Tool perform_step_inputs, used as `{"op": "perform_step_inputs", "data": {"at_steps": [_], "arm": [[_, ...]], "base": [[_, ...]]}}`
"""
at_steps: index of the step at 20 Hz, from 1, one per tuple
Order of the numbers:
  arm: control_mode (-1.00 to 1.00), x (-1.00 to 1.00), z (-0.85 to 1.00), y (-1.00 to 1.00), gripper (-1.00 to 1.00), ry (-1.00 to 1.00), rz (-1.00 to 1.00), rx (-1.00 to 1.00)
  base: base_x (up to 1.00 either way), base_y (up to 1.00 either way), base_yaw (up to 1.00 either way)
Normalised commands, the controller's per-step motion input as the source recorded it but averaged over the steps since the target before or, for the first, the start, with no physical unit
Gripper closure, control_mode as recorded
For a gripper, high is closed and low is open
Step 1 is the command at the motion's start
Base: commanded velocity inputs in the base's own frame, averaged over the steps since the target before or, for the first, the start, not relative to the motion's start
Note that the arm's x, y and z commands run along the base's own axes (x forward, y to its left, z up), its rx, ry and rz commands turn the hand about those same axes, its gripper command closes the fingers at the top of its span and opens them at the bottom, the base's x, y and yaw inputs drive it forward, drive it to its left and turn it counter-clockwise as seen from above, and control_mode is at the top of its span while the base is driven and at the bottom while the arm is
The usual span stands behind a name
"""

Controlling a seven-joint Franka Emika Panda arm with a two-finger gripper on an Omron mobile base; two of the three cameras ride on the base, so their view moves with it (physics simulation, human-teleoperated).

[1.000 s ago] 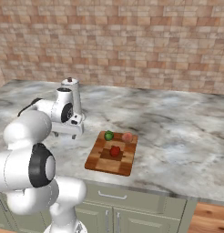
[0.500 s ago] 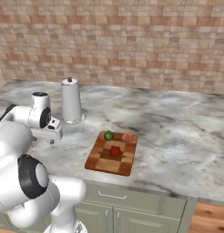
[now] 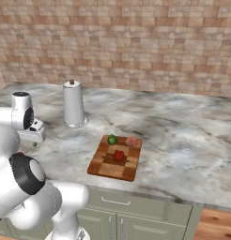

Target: Place the avocado, onion, tomato, and bell pepper on the cutting board.

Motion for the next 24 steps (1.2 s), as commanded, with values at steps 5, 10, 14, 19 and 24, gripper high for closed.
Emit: {"op": "perform_step_inputs", "data": {"at_steps": [5,10,14,19,24], "arm": [[-1.00,0.04,0.23,0.20,-1.00,0.08,0.00,0.01],[-1.00,0.00,-0.08,0.15,-1.00,0.01,0.00,0.01],[-1.00,-0.10,-0.37,0.09,-1.00,-0.04,0.00,0.00],[-1.00,-0.10,-0.48,0.12,-1.00,-0.15,0.00,0.00],[-1.00,-0.05,-0.25,0.15,-1.00,-0.15,0.00,0.00]], "base": [[0.00,0.00,0.00],[0.00,0.00,0.00],[0.00,0.00,0.00],[0.00,0.00,0.00],[0.00,0.00,0.00]]}}
